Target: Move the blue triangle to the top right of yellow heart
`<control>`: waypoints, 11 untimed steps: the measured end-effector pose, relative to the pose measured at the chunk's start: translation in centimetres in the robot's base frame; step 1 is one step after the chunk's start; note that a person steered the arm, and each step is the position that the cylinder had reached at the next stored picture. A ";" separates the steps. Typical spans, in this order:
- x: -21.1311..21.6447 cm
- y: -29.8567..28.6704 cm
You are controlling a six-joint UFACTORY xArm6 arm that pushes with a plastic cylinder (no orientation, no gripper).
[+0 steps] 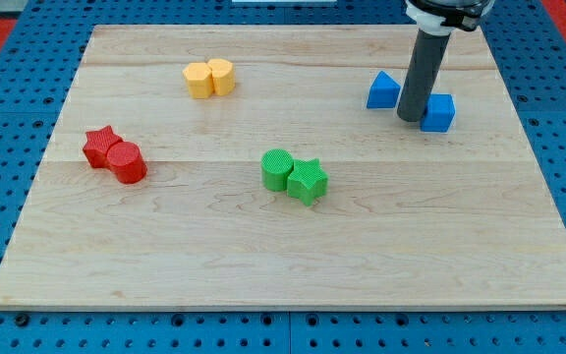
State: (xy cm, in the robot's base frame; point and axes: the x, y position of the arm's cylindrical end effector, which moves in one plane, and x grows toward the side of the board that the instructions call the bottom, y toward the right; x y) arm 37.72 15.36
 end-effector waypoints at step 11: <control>-6.3 -11.3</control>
